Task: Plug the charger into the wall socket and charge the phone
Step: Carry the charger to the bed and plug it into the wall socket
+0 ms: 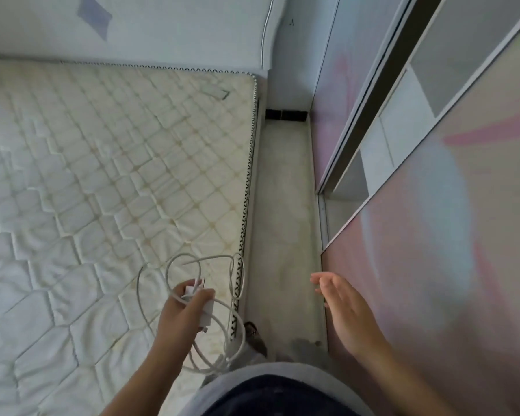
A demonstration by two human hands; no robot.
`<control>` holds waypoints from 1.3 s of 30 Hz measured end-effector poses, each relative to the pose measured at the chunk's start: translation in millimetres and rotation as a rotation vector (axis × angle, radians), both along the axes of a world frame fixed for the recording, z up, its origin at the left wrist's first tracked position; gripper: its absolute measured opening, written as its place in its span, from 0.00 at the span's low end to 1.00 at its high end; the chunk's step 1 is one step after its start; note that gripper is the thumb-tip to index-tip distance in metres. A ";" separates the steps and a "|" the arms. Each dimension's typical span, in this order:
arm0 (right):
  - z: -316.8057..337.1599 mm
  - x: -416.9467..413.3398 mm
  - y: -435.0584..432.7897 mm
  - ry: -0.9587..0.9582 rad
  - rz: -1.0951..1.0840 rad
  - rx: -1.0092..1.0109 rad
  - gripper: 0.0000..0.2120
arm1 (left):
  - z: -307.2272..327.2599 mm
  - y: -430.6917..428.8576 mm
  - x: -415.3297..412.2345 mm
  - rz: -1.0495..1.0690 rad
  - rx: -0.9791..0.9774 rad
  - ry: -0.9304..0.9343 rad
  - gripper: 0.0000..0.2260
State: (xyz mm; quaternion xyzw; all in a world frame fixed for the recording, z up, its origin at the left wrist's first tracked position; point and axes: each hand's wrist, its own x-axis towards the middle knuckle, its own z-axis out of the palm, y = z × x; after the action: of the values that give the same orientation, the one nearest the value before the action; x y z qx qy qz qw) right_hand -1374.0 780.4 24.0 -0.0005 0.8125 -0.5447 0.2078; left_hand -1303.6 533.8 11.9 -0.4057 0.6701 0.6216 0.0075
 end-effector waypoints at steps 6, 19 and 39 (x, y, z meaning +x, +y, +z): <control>-3.1 -76.6 -37.6 -0.021 -0.053 0.009 0.11 | 2.9 -50.0 -79.9 0.031 -0.005 -0.034 0.04; -9.5 -356.2 -67.6 0.016 -0.005 0.058 0.23 | -14.1 -77.9 -349.7 0.067 0.028 -0.042 0.04; -1.0 -773.7 -138.0 0.078 -0.066 0.040 0.25 | 2.6 -151.3 -777.1 -0.059 -0.024 0.012 0.06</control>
State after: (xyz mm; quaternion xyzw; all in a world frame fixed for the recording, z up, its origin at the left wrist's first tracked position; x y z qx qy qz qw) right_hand -2147.7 642.4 23.0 0.0090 0.8303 -0.5344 0.1579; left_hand -2080.7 382.4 14.4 -0.3823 0.6892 0.6152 0.0169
